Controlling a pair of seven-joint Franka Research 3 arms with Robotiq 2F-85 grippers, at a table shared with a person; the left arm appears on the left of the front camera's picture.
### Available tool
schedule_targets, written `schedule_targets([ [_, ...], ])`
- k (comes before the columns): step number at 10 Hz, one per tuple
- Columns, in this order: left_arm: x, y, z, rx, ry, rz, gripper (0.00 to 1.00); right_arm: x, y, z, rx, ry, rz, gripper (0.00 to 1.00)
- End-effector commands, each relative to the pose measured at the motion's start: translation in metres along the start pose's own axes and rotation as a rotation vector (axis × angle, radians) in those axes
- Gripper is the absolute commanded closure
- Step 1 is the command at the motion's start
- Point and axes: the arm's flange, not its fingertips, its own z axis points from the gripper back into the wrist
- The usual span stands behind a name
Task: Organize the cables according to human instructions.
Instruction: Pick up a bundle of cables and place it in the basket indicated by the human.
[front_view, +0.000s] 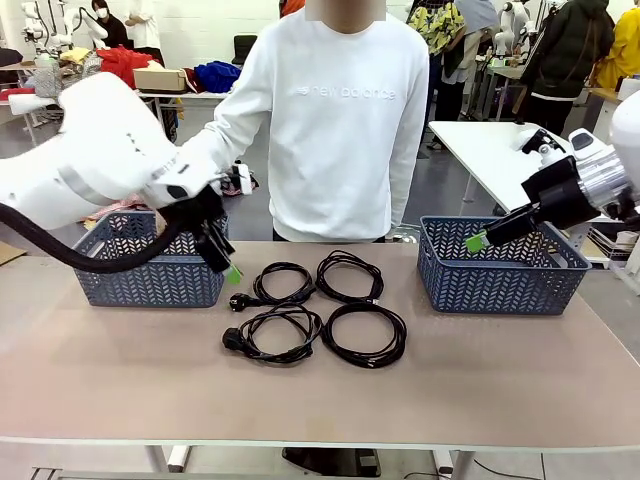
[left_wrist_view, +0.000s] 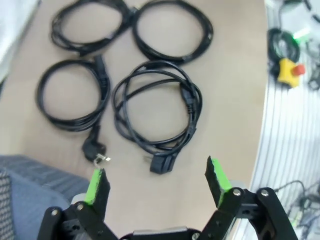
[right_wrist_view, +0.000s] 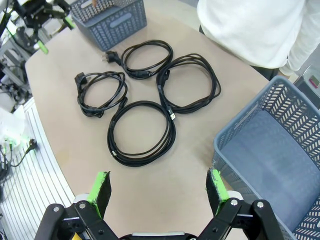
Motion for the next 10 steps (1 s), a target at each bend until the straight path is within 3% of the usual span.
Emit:
schedule_targets([
  [1, 0.006, -0.005, -0.018, -0.009, 0.063, -0.129, 0.0, 0.001, -0.005, -0.001, 0.018, -0.023, 0.019, 0.0],
  [5, 0.005, -0.036, -0.056, -0.056, 0.119, -0.261, 0.0, 0.001, -0.005, -0.001, 0.018, -0.023, 0.019, 0.0],
  [10, 0.016, -0.034, -0.055, -0.079, 0.106, -0.223, 0.0, 0.001, -0.005, -0.001, 0.018, -0.023, 0.019, 0.0],
])
